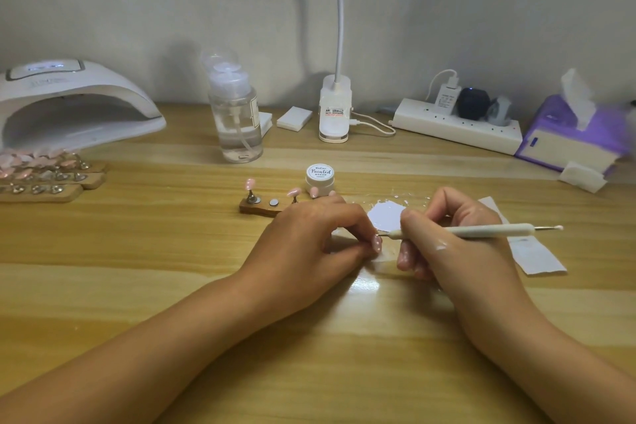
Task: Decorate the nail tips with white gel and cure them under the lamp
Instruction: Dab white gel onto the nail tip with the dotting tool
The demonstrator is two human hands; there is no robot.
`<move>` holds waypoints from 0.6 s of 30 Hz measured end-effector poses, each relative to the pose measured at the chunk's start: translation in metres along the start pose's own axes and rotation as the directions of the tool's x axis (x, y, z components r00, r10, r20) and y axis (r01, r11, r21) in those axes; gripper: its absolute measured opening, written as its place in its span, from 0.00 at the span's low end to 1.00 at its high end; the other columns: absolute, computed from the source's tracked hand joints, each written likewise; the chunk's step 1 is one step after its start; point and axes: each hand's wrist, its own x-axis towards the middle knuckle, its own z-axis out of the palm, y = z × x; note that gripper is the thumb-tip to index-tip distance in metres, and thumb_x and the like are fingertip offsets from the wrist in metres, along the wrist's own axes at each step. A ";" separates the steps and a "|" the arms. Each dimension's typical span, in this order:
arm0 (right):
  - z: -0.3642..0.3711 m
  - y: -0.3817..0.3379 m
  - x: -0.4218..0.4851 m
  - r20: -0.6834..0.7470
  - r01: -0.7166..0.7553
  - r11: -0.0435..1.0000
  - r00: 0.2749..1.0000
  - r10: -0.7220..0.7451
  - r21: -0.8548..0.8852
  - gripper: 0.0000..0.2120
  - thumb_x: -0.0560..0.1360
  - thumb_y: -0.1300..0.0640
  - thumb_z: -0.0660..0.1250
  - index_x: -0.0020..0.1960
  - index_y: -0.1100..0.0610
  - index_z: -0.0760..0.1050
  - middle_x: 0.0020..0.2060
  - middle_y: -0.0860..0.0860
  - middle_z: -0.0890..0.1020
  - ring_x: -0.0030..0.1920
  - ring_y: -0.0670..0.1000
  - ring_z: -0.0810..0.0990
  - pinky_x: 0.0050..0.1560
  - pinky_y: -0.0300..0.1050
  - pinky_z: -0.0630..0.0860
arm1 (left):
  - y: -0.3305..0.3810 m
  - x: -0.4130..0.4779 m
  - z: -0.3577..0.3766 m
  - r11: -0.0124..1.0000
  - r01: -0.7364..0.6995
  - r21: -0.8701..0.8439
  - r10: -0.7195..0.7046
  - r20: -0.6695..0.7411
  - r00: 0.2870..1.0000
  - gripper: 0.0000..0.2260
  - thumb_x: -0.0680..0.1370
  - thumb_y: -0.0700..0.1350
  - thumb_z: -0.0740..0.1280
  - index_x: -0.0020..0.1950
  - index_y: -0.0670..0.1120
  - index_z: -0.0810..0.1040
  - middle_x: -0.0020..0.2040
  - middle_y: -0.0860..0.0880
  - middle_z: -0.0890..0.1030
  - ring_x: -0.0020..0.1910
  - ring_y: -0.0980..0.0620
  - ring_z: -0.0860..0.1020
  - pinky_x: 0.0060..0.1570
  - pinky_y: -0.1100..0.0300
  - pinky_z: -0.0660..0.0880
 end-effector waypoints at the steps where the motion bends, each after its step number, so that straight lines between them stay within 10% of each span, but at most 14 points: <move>1: 0.000 0.000 0.000 0.000 -0.001 1.000 1.000 0.001 -0.003 0.12 0.70 0.65 0.66 0.33 0.58 0.65 0.21 0.57 0.77 0.20 0.45 0.71 0.21 0.31 0.64 | 0.000 0.000 0.000 1.000 -0.004 0.005 0.004 0.001 1.000 0.04 0.73 0.44 0.75 0.42 0.53 0.83 0.32 0.66 0.74 0.33 0.72 0.72 0.58 0.72 0.60; 18: -0.001 0.000 0.000 0.015 0.003 1.000 1.000 -0.003 0.025 0.12 0.71 0.66 0.66 0.34 0.59 0.65 0.21 0.57 0.77 0.20 0.45 0.71 0.21 0.31 0.65 | 0.001 0.000 -0.002 1.000 -0.014 0.009 0.014 0.011 1.000 0.06 0.73 0.42 0.75 0.41 0.53 0.83 0.34 0.70 0.74 0.34 0.73 0.72 0.51 0.79 0.59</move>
